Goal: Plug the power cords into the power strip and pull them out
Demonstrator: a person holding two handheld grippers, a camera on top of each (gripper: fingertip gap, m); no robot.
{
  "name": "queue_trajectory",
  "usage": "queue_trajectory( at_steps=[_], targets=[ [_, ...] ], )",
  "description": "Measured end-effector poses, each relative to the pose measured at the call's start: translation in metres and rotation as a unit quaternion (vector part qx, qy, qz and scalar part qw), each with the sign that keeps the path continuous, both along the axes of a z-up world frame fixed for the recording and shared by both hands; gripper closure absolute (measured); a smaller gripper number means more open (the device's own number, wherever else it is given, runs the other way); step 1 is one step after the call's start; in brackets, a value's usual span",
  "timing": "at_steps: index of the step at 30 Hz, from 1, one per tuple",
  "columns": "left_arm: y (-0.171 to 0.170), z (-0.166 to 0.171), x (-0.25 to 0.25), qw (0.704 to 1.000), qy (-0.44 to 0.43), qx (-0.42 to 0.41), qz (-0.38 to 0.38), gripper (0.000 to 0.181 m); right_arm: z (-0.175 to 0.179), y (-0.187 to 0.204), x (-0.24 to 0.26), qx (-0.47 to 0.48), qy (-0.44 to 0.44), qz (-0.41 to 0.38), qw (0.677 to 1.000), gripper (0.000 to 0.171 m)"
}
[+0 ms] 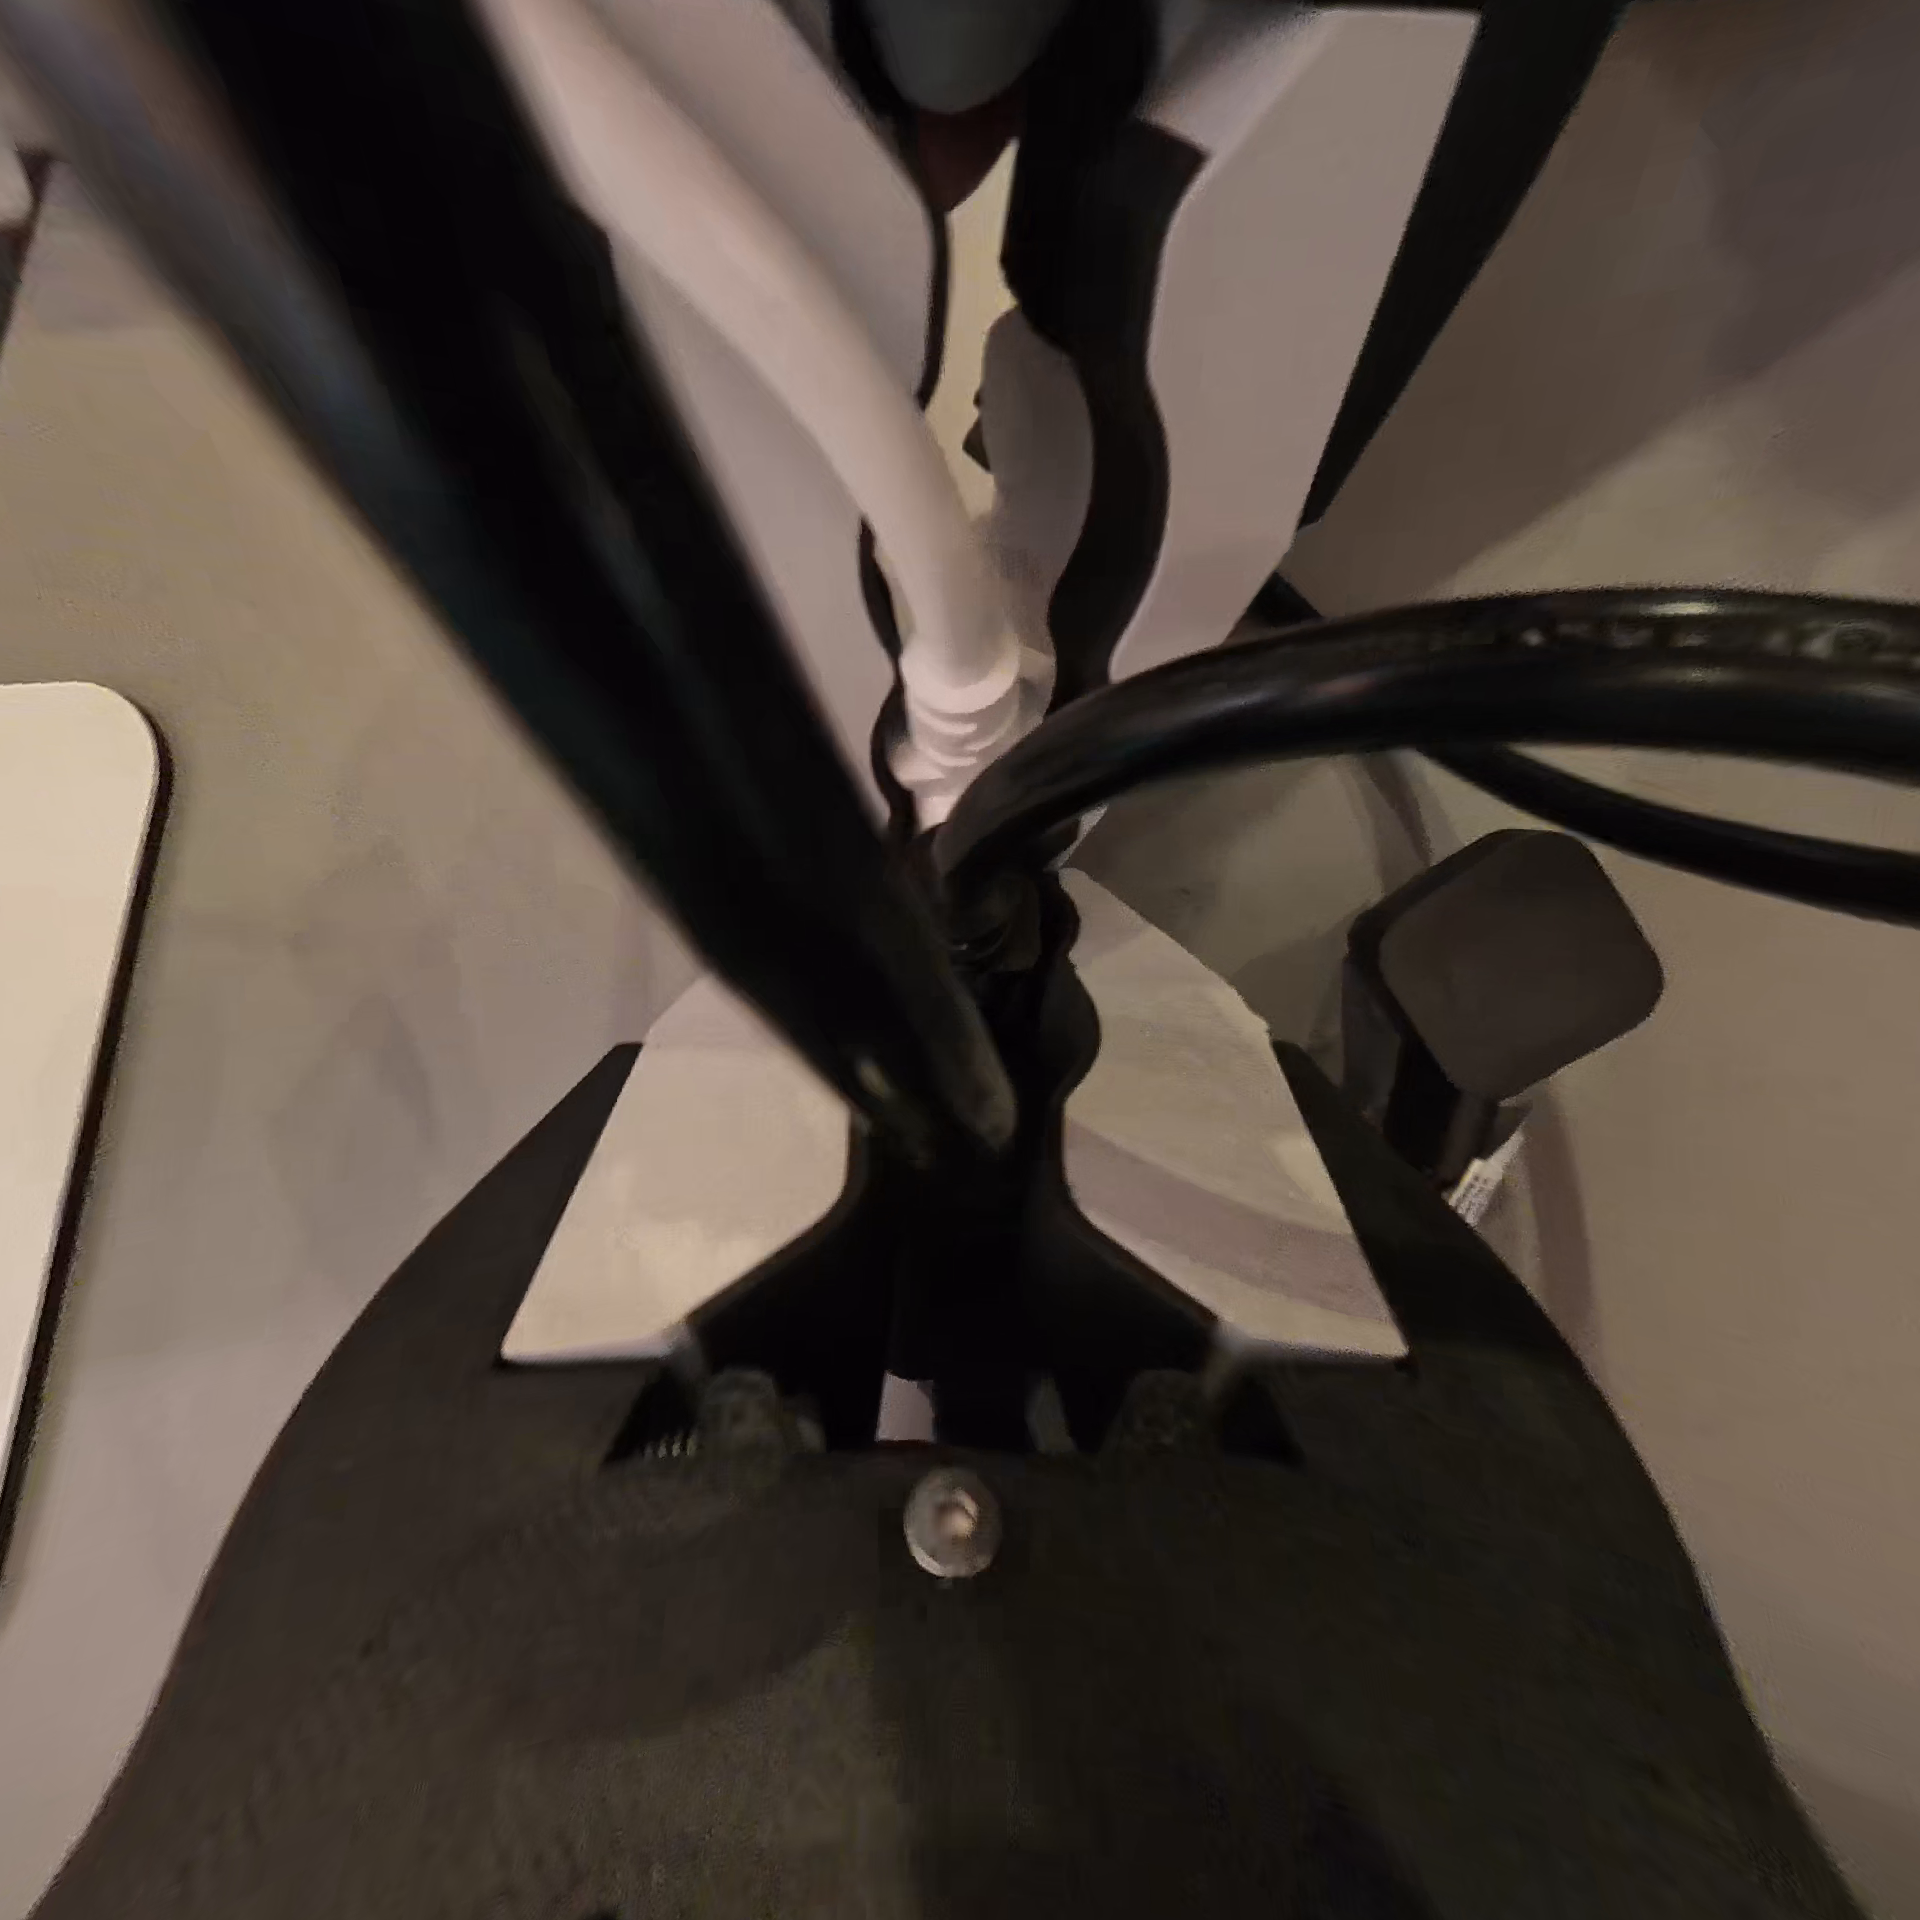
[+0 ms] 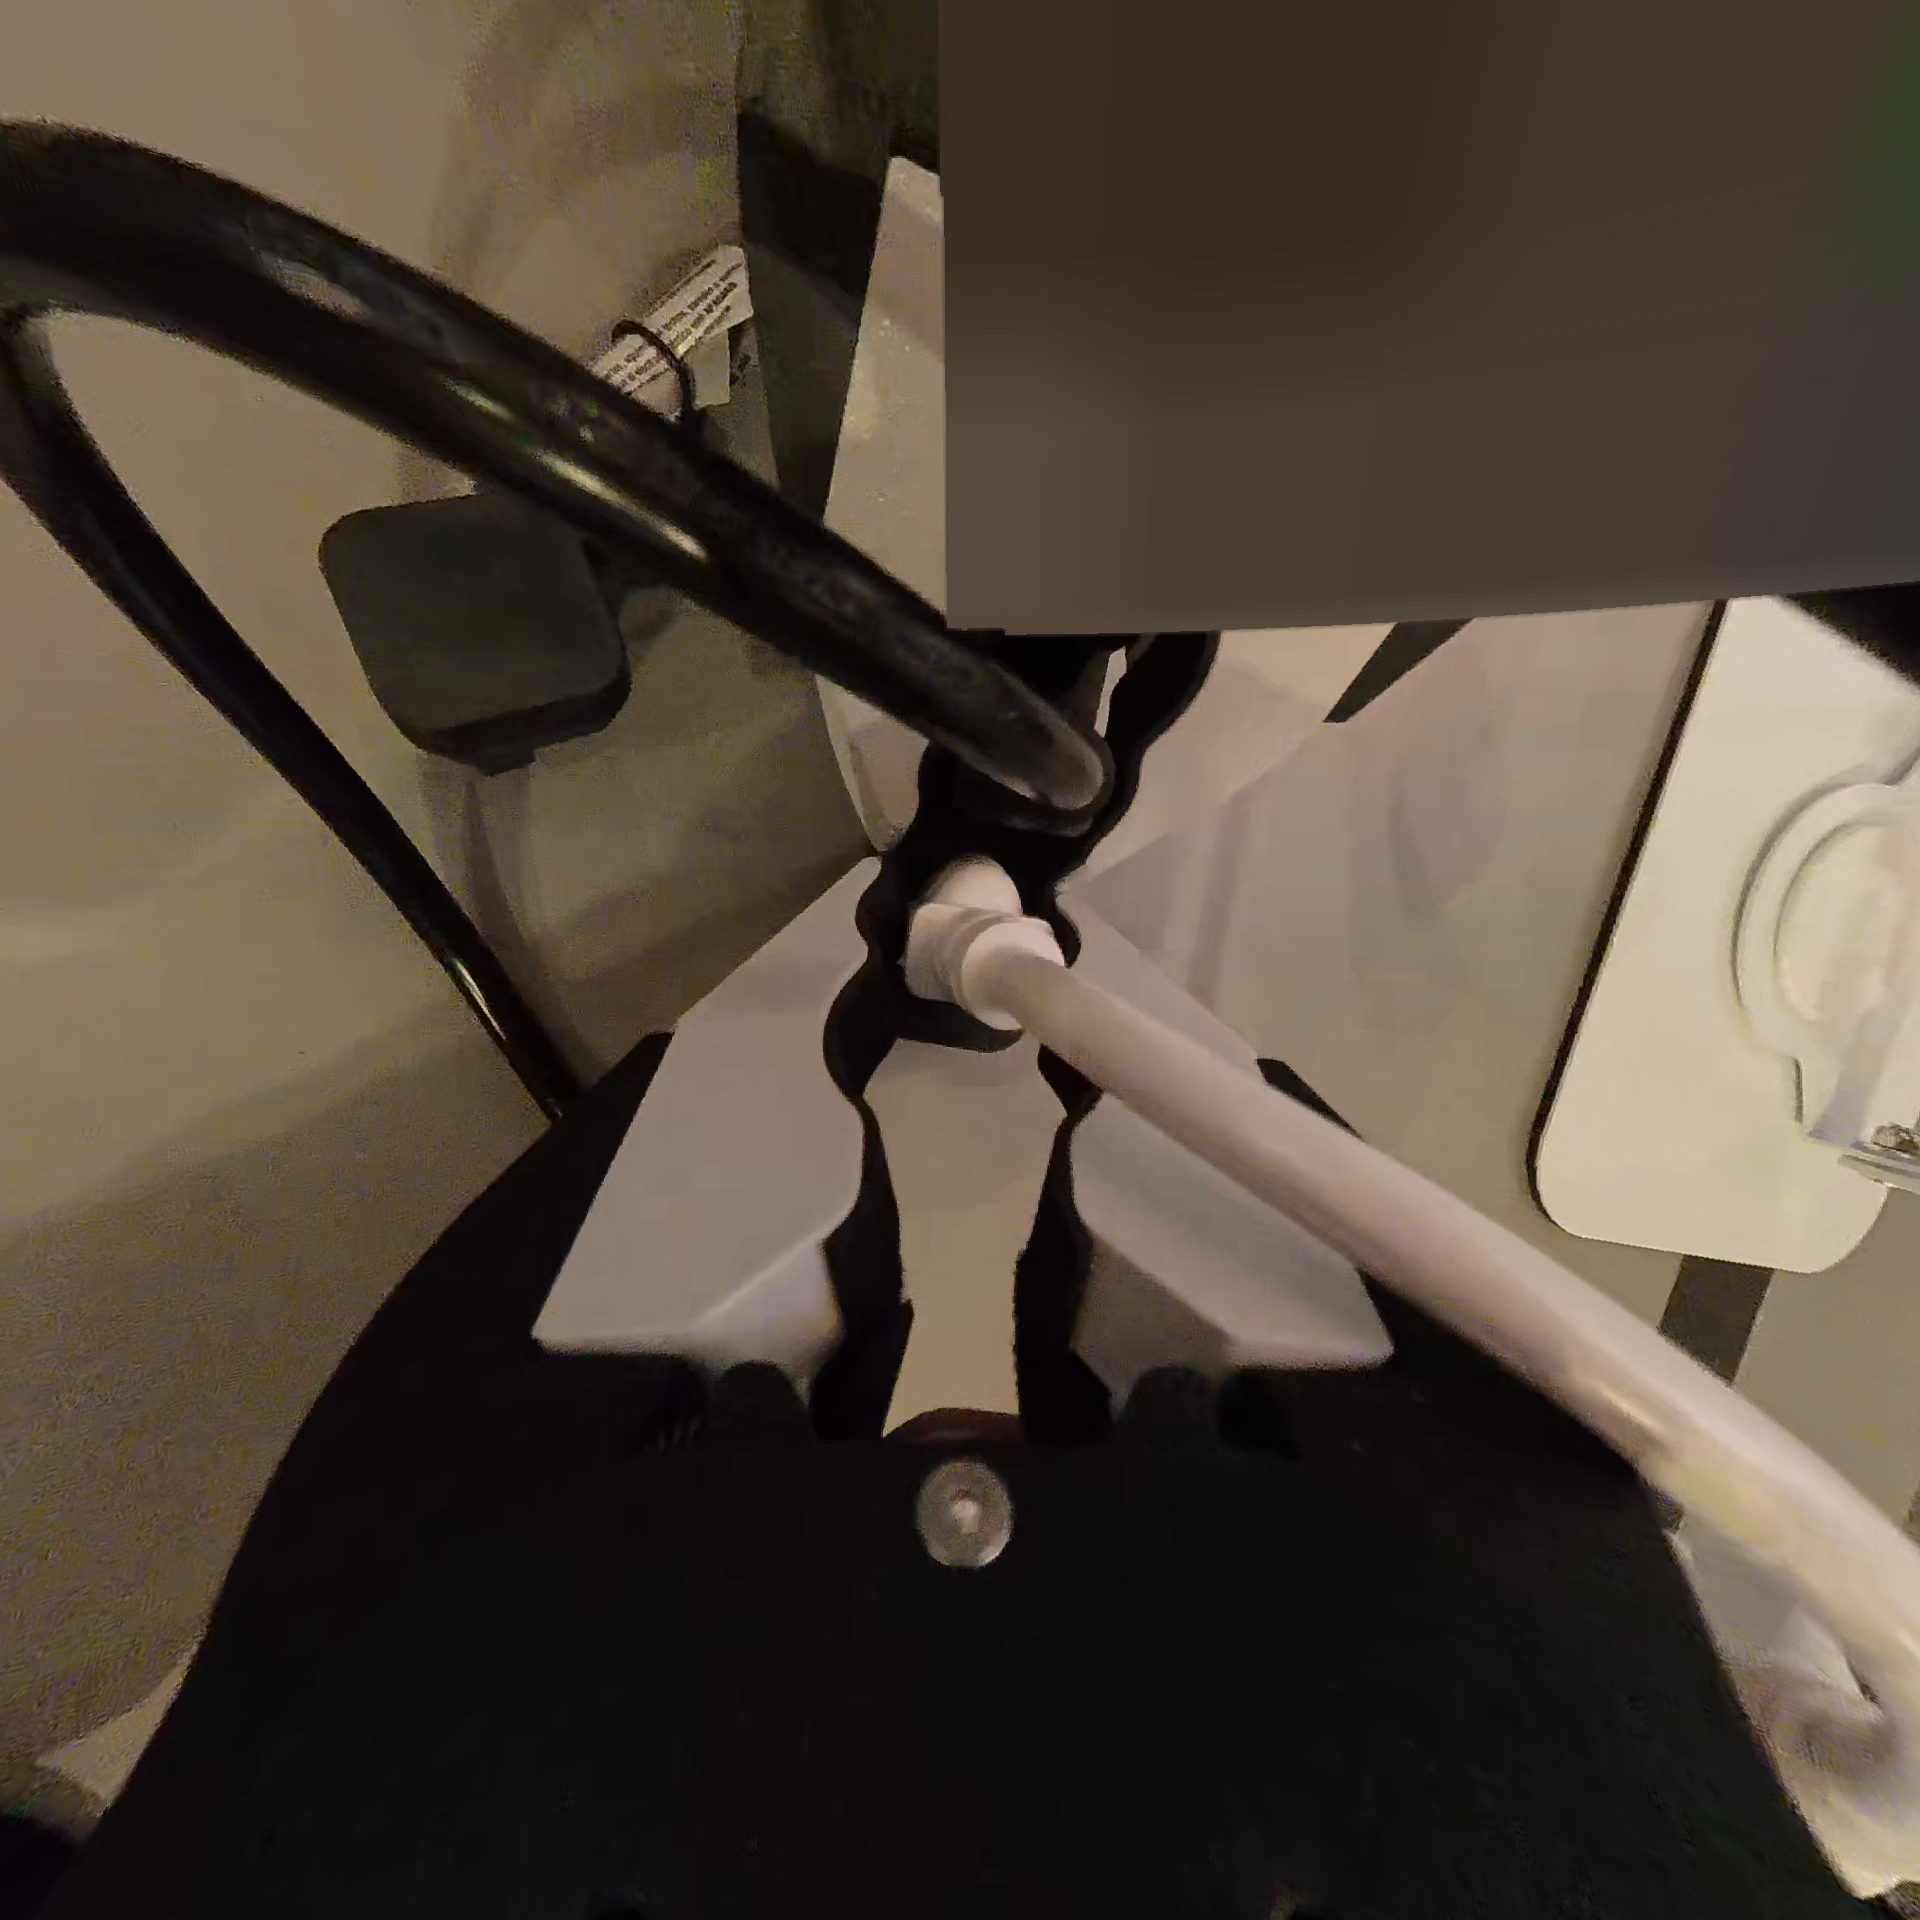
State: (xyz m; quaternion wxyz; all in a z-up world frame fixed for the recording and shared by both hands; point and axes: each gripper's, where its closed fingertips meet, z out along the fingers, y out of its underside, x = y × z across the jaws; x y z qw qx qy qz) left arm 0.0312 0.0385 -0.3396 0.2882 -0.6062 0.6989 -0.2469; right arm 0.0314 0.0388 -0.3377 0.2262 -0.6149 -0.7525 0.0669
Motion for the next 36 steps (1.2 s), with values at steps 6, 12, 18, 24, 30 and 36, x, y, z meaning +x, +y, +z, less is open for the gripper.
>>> queue_trajectory(
  at_steps=[6, 12, 18, 24, 30, 36],
  targets=[
    [0.001, -0.001, 0.002, 1.0, 0.004, 0.005, 0.002, 0.154, 0.001, 0.001, 0.001, -0.051, 0.046, -0.029, 0.997, 0.15],
    [0.005, -0.001, 0.002, 1.0, 0.003, -0.017, 0.011, 0.154, 0.005, 0.005, -0.002, -0.184, 0.141, -0.075, 0.97, 0.15],
    [0.003, 0.001, 0.003, 1.0, -0.017, -0.021, -0.001, 0.154, 0.005, 0.002, 0.002, -0.027, 0.049, -0.032, 0.998, 0.15],
    [0.001, 0.001, 0.008, 1.0, -0.027, -0.007, -0.01, 0.153, 0.003, 0.0, 0.006, 0.026, 0.02, -0.028, 0.999, 0.15],
    [-0.001, -0.002, 0.01, 0.999, -0.024, -0.029, -0.008, 0.153, 0.004, -0.002, 0.007, -0.14, 0.089, -0.082, 0.983, 0.149],
    [0.003, -0.001, 0.012, 0.999, -0.032, -0.032, -0.003, 0.153, 0.004, 0.001, 0.009, -0.129, 0.064, -0.087, 0.986, 0.15]
  ],
)
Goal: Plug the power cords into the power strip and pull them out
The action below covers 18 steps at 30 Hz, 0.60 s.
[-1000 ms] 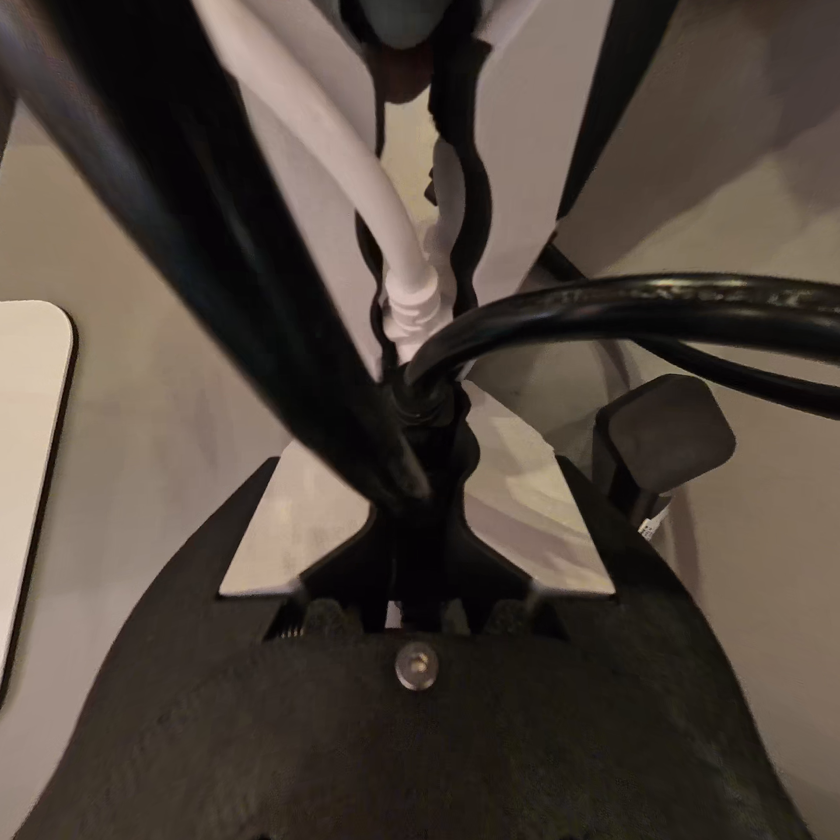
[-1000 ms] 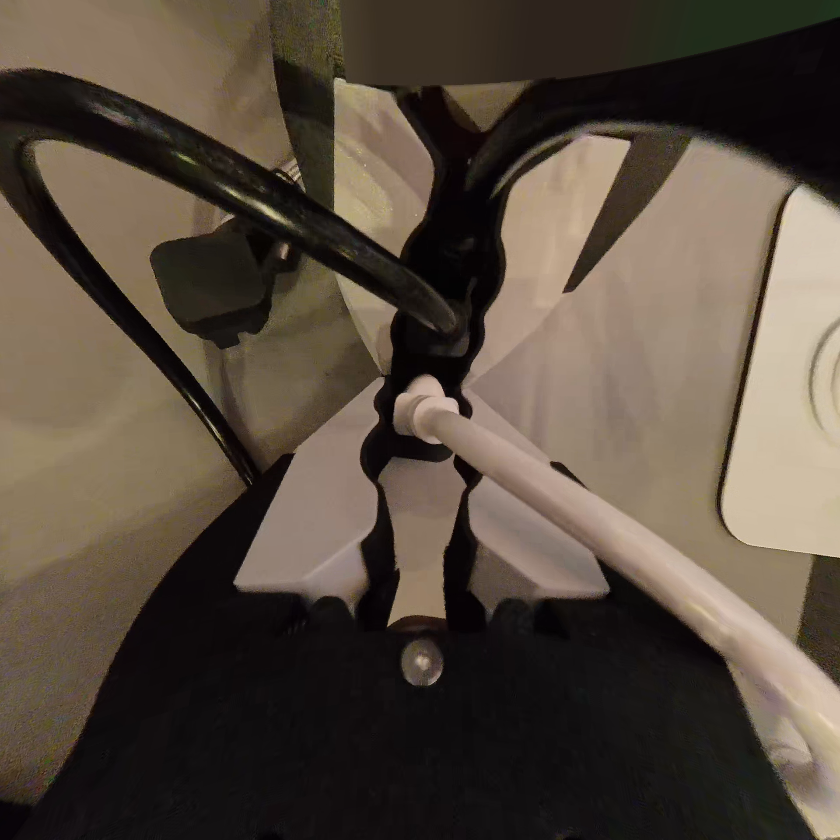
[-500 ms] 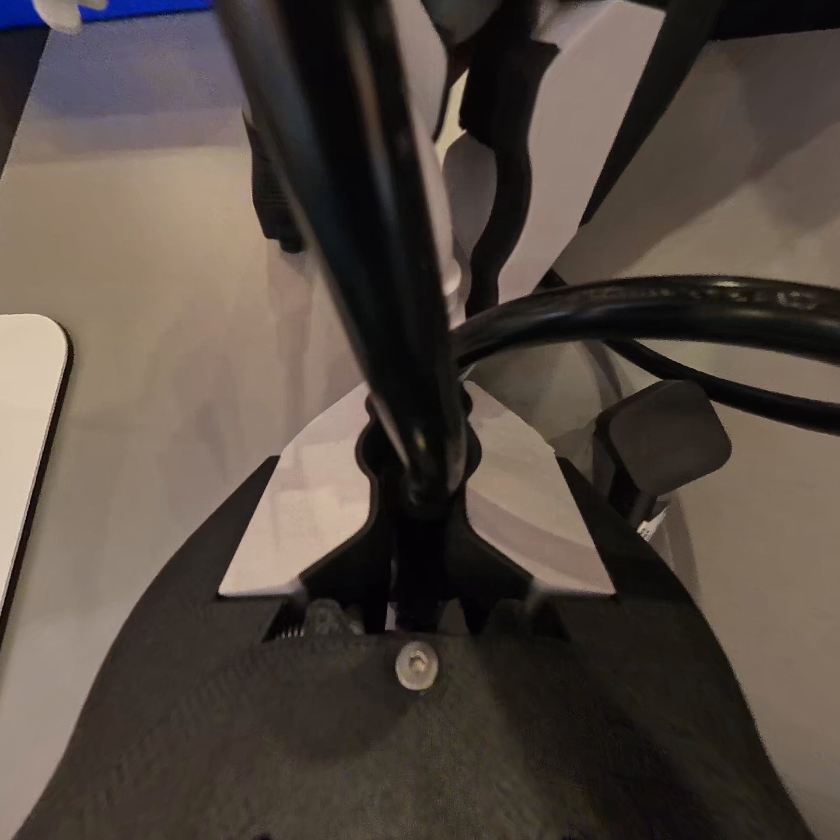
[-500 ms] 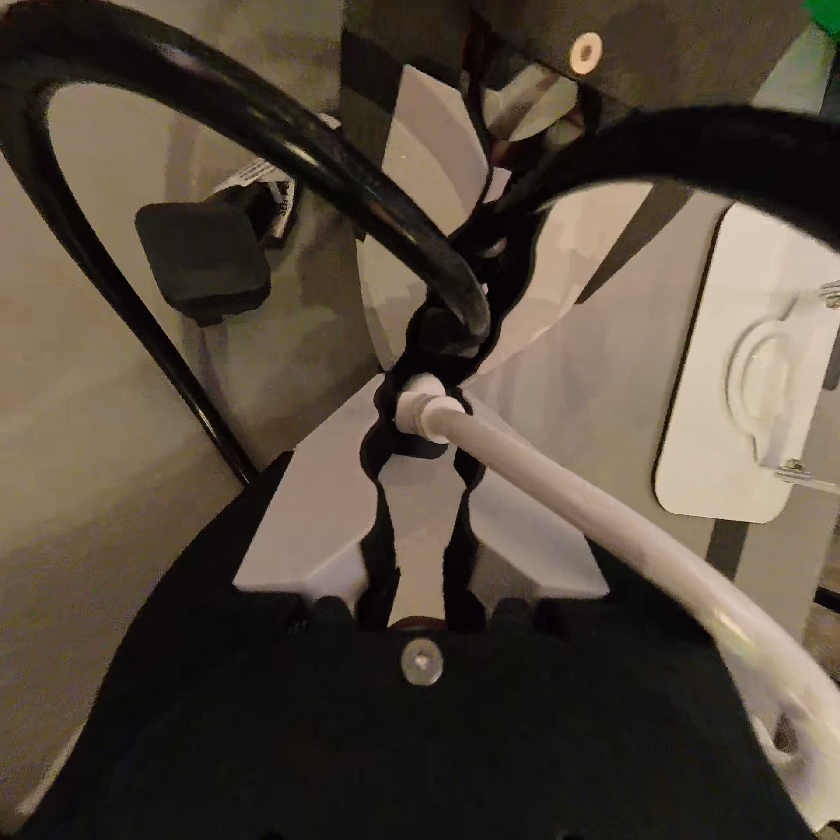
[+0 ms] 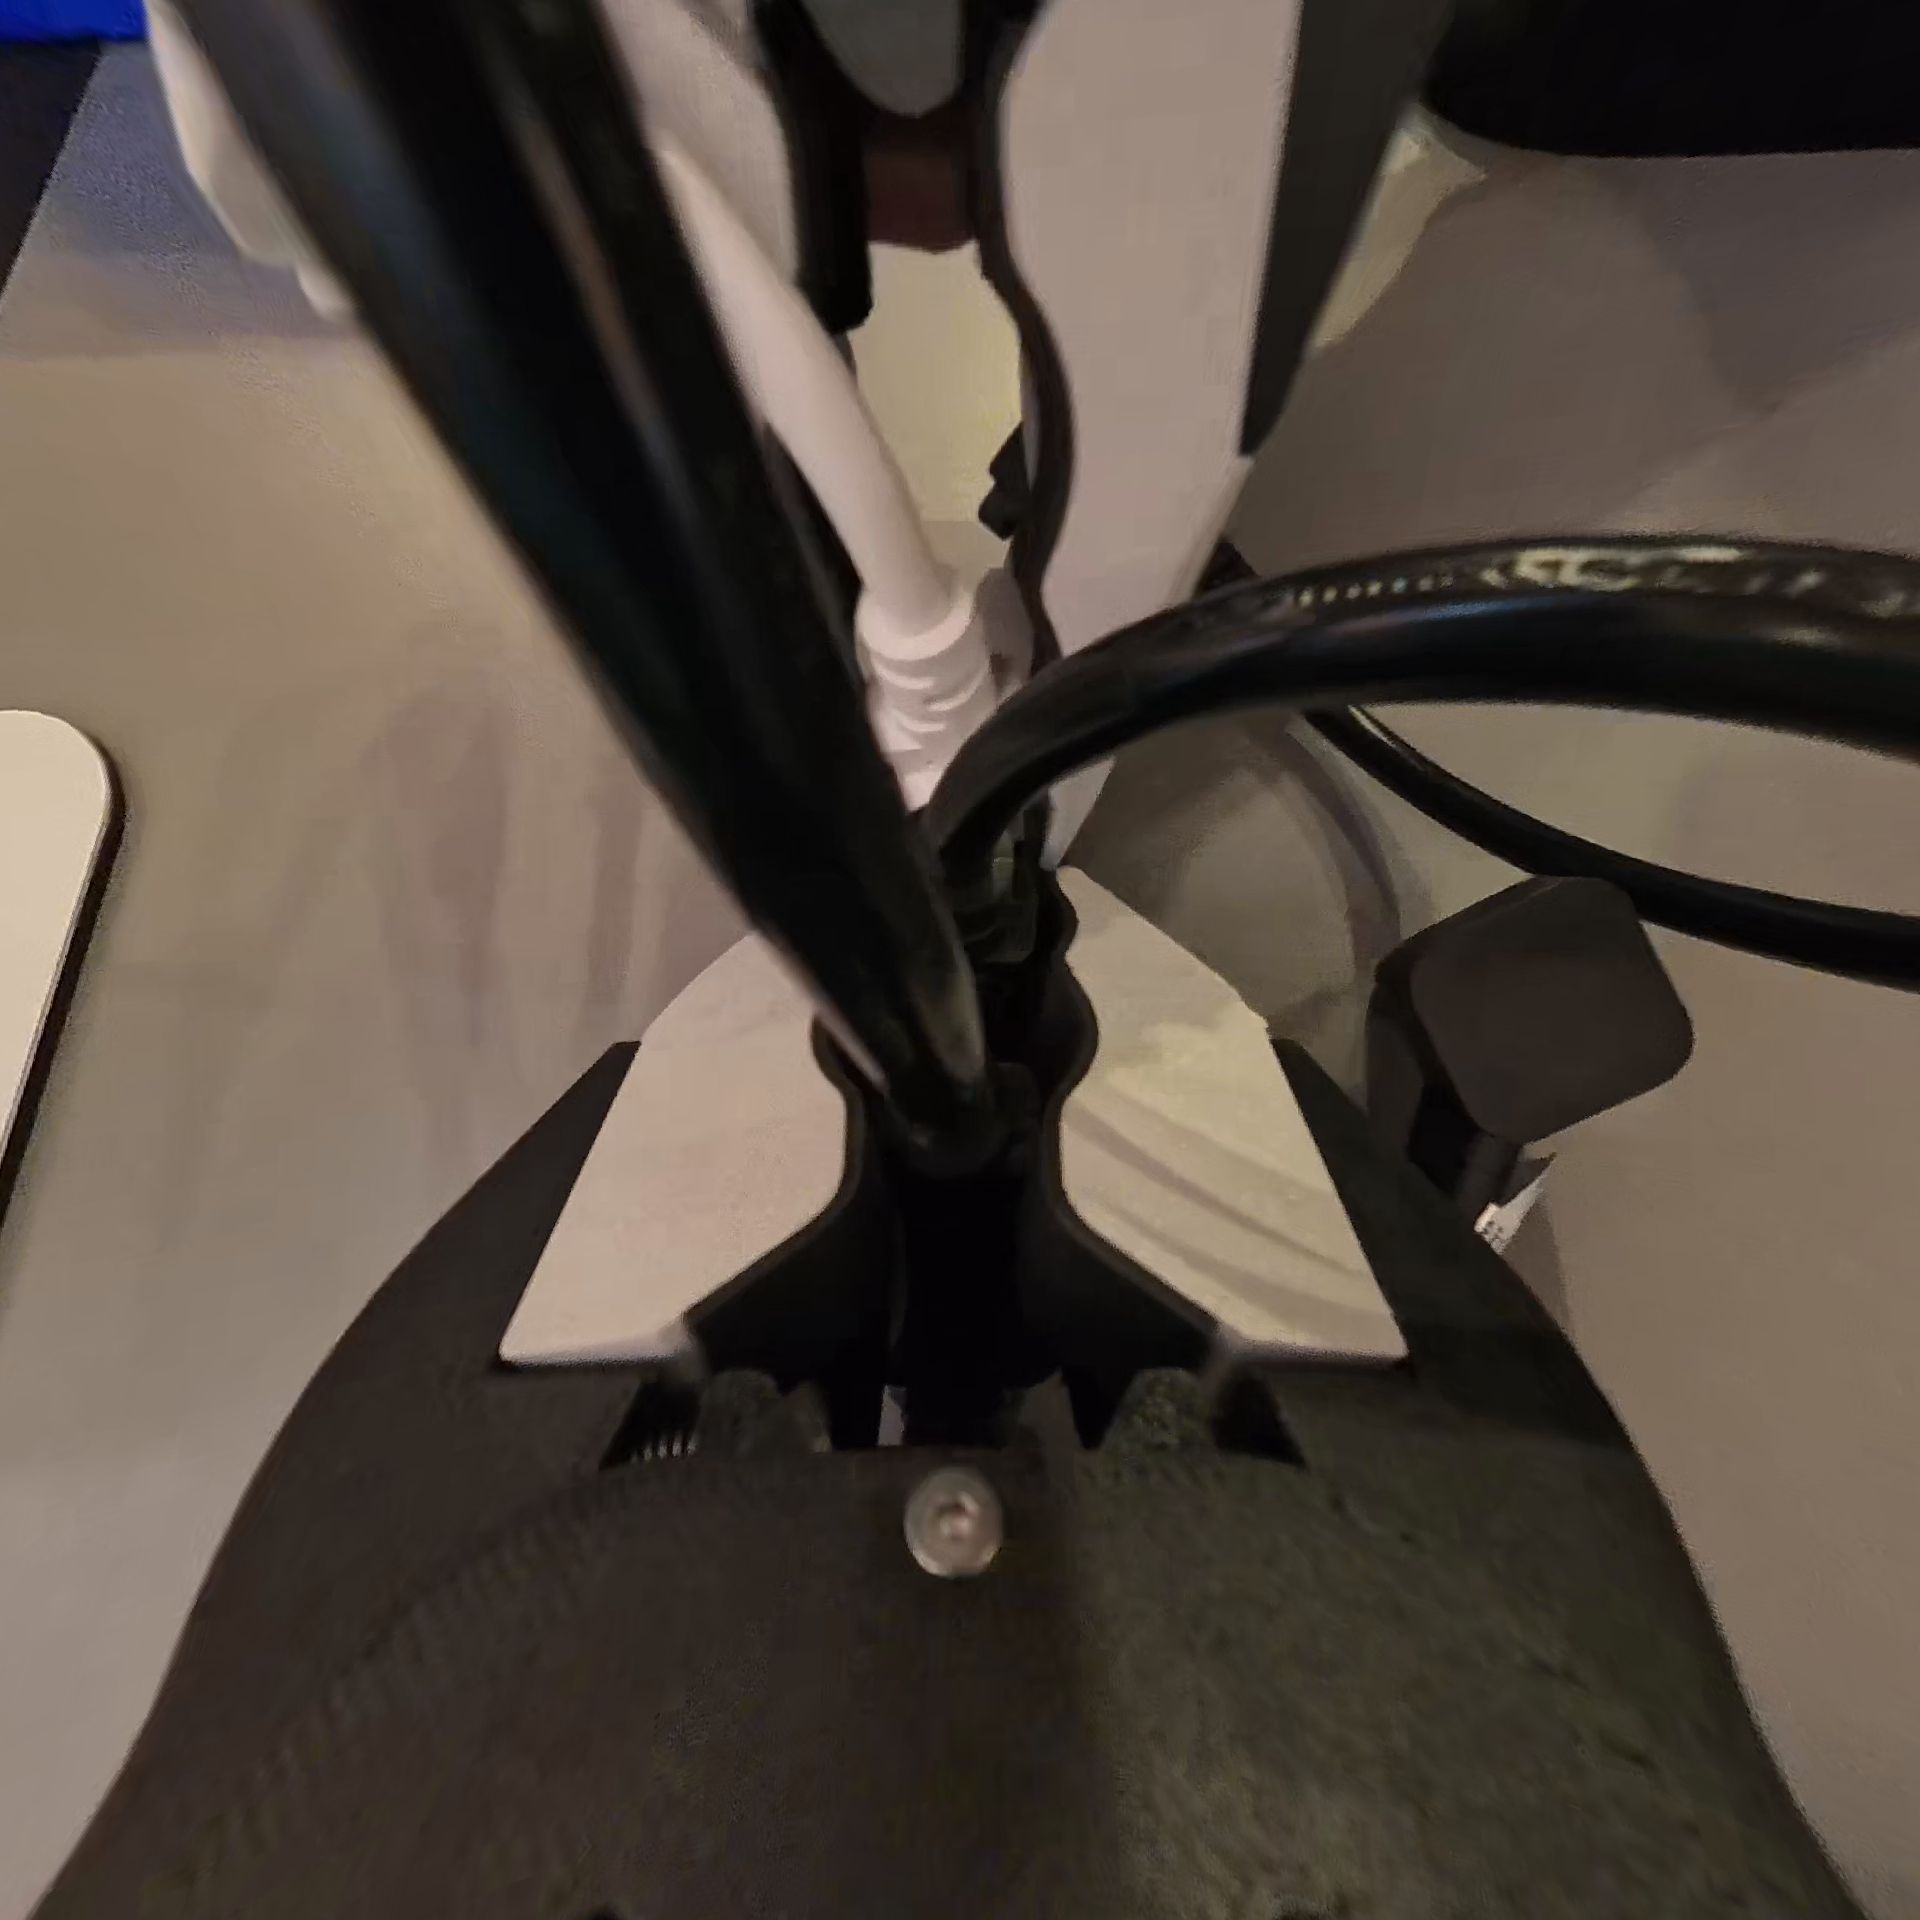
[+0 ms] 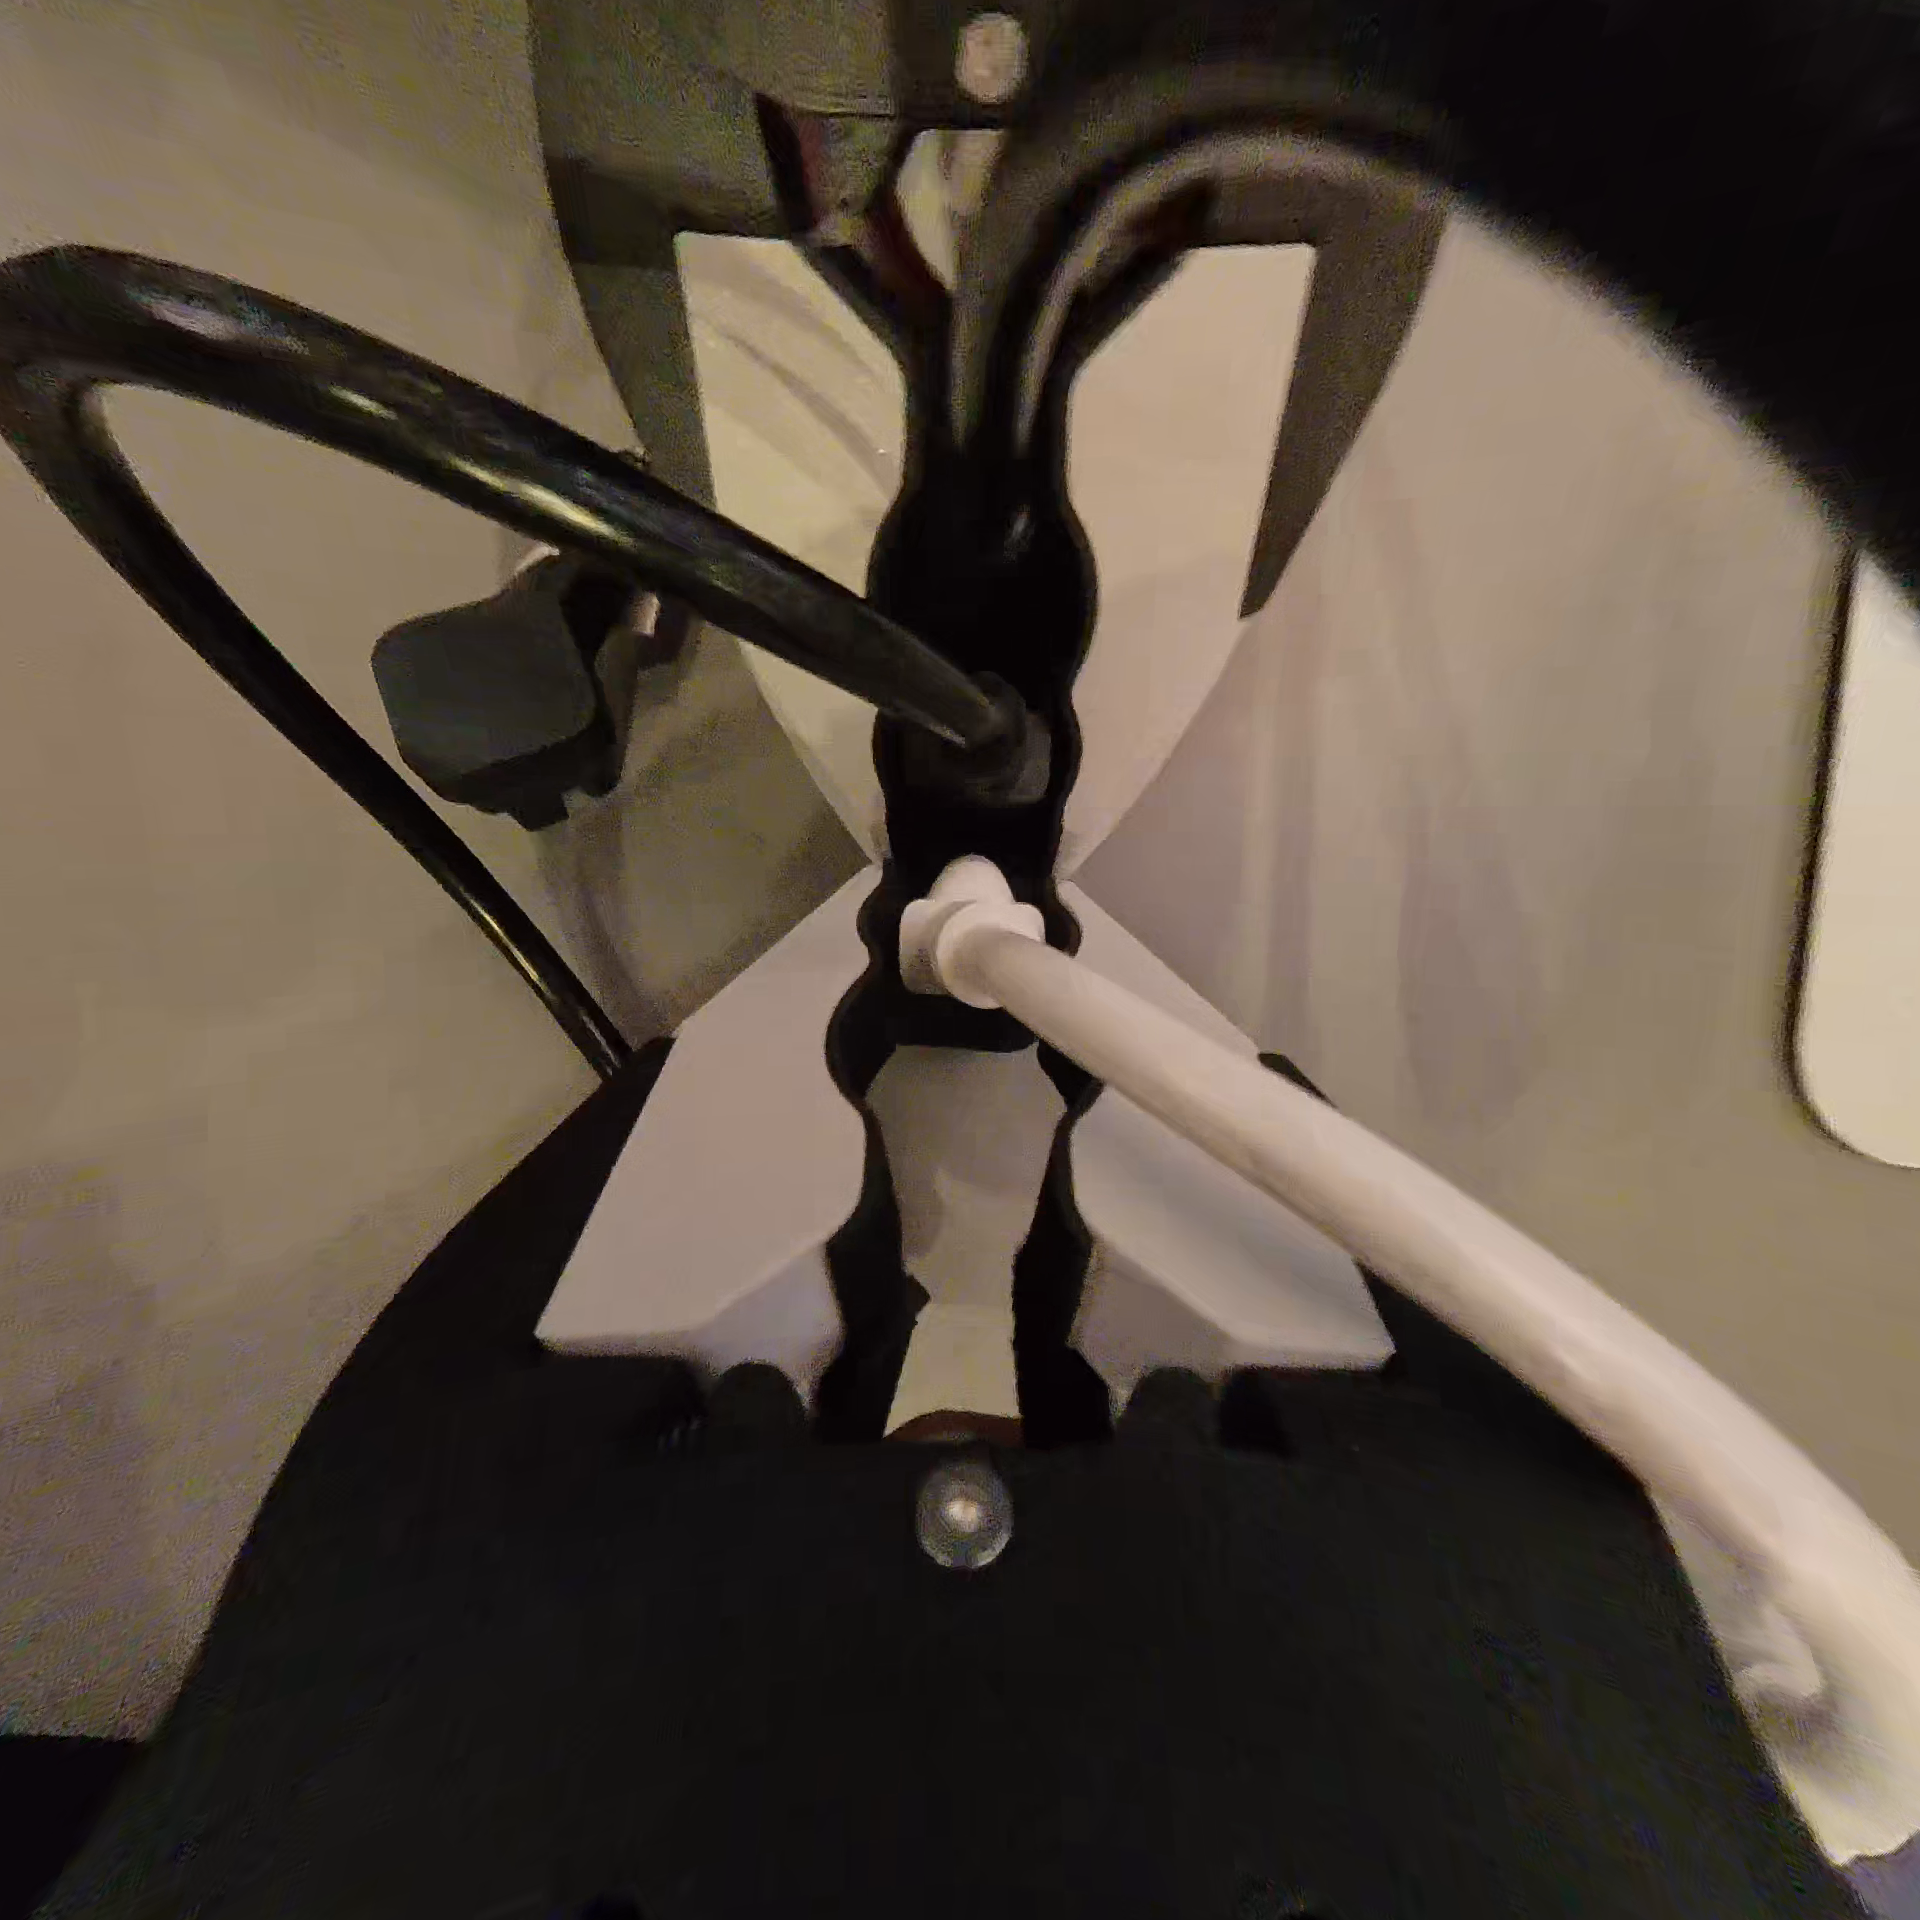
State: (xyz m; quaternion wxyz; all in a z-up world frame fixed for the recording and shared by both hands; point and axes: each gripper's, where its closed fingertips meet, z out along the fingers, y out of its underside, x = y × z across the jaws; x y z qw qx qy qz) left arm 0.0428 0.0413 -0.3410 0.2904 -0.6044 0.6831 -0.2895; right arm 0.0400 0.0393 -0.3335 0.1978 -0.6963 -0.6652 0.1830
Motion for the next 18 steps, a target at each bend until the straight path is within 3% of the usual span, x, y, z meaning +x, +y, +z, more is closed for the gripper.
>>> queue_trajectory(
  at_steps=[7, 11, 15, 18],
  targets=[
    [-0.0053, 0.0023, 0.0004, 0.999, -0.006, 0.024, -0.021, 0.153, 0.0025, -0.0051, 0.0024, 0.163, -0.095, 0.035, 0.981, 0.149],
    [-0.0045, 0.0013, 0.0015, 1.0, -0.008, 0.017, -0.017, 0.153, 0.0024, -0.0054, 0.0017, 0.07, -0.032, 0.002, 0.997, 0.15],
    [-0.0055, 0.0006, 0.0049, 1.0, -0.01, -0.002, -0.01, 0.153, 0.0042, -0.0065, 0.0023, -0.086, 0.035, -0.024, 0.995, 0.149],
    [-0.0023, 0.0009, 0.0052, 1.0, -0.014, -0.004, -0.001, 0.153, 0.0042, -0.0037, 0.0029, -0.071, 0.02, -0.024, 0.997, 0.15]
  ],
)
